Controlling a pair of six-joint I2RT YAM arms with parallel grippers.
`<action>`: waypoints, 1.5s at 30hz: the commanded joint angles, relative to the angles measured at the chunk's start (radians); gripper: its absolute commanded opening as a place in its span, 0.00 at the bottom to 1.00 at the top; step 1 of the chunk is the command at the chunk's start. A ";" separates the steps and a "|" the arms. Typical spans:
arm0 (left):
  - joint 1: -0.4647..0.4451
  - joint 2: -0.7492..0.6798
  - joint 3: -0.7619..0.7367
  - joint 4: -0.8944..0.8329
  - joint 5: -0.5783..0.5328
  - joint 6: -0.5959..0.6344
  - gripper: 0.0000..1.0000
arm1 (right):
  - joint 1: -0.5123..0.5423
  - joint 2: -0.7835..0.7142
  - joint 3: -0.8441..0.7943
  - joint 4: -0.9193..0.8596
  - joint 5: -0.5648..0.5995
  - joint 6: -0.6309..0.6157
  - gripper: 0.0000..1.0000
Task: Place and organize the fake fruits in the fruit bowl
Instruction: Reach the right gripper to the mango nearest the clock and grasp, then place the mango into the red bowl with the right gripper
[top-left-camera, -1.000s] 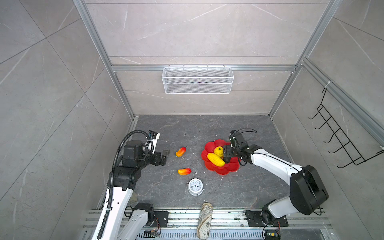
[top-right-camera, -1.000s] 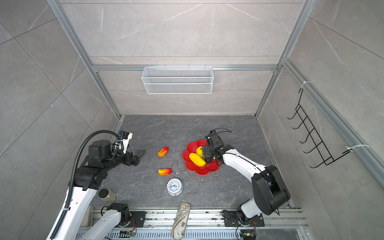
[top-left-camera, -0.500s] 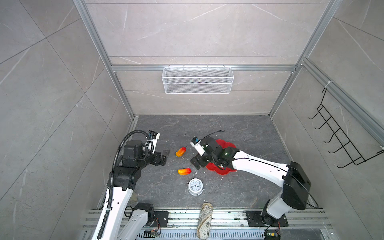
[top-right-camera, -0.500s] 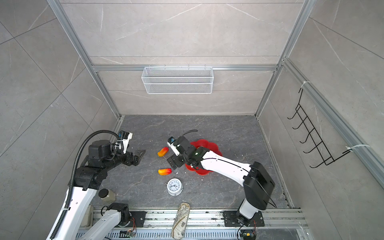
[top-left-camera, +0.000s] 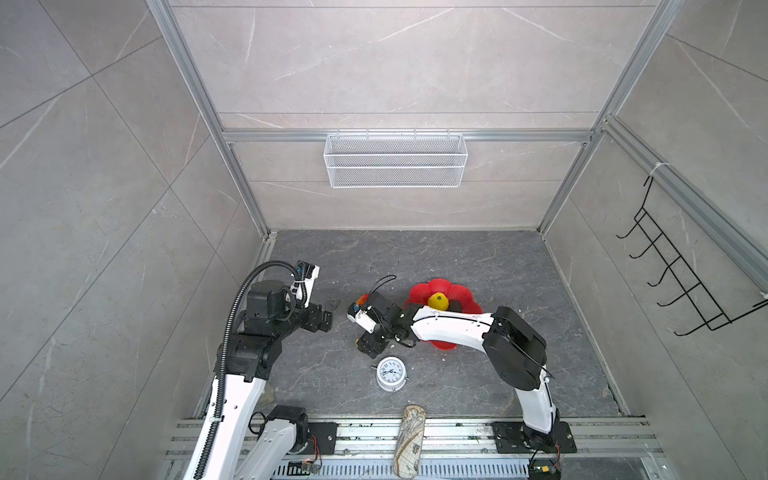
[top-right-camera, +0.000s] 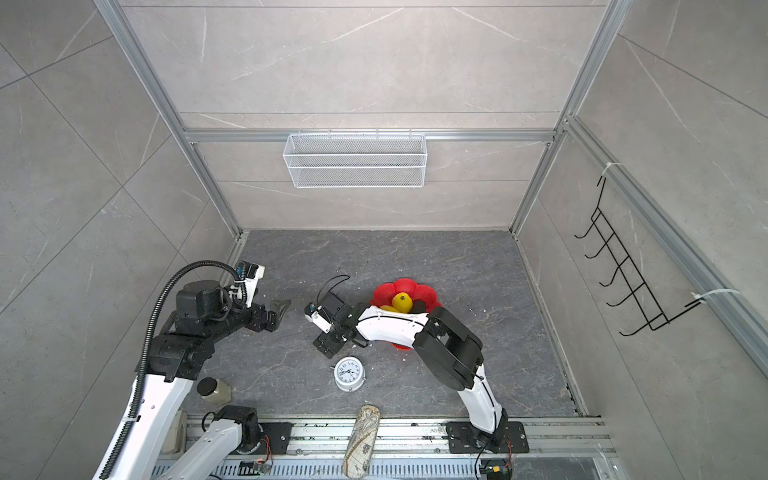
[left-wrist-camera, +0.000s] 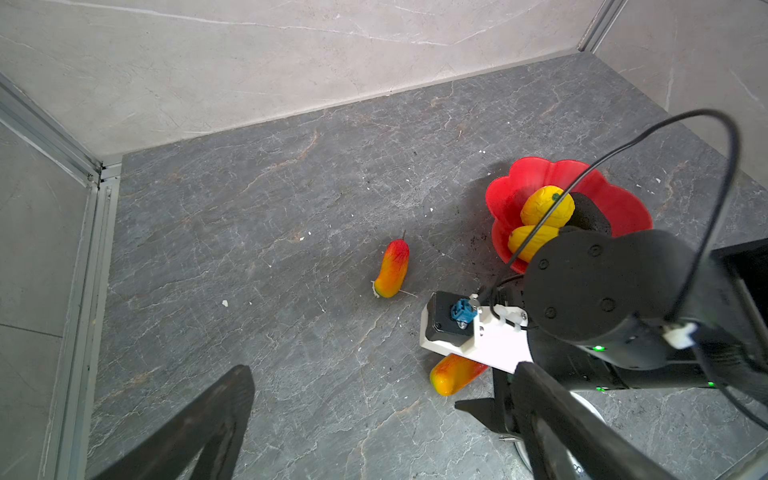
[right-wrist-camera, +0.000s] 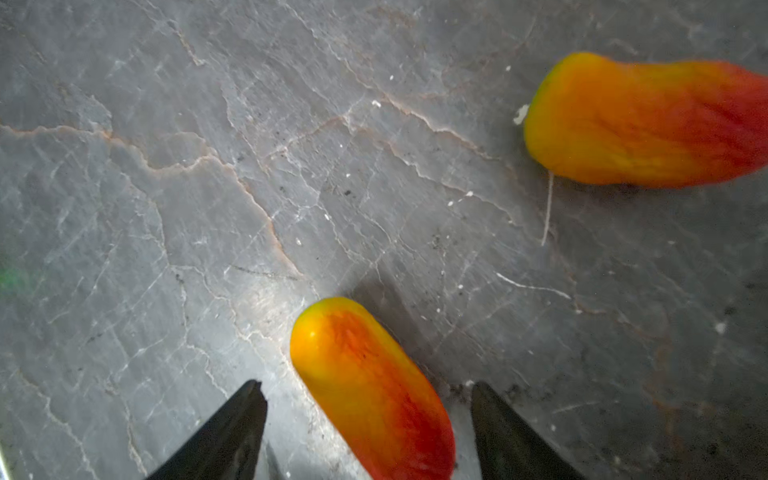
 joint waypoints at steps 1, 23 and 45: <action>0.006 -0.013 0.002 0.013 0.023 0.025 1.00 | 0.003 0.035 0.039 -0.015 -0.011 0.009 0.71; 0.006 -0.011 0.002 0.014 0.026 0.025 1.00 | -0.112 -0.377 -0.153 -0.104 0.146 0.047 0.17; 0.006 -0.008 0.005 0.013 0.034 0.022 1.00 | -0.287 -0.507 -0.371 -0.319 0.146 -0.085 0.19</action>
